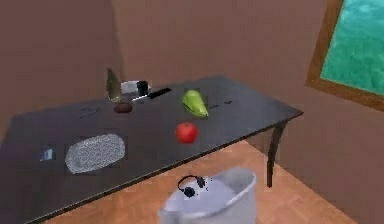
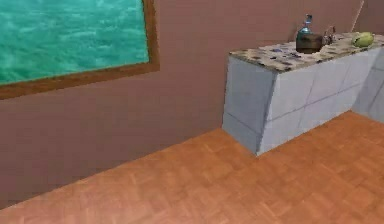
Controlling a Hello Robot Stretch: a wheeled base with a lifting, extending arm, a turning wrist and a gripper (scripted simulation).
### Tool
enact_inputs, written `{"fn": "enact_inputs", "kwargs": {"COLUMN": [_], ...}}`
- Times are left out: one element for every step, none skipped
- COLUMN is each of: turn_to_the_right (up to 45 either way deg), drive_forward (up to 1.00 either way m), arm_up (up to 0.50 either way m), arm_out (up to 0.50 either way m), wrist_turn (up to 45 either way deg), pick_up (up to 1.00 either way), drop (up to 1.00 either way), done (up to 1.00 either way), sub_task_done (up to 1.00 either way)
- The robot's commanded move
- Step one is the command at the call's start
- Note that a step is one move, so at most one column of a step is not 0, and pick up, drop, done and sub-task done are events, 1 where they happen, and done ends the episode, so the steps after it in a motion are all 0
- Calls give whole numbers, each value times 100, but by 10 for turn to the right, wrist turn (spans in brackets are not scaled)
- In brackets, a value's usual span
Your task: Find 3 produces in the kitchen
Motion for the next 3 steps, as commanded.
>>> {"fn": "enact_inputs", "kwargs": {"turn_to_the_right": [450, 450, 450], "drive_forward": [0, 0, 0], "arm_up": [0, 0, 0], "arm_out": [0, 0, 0], "wrist_turn": [0, 0, 0], "pick_up": [0, 0, 0], "drop": [0, 0, 0], "done": [0, 0, 0], "sub_task_done": [0, 0, 0]}}
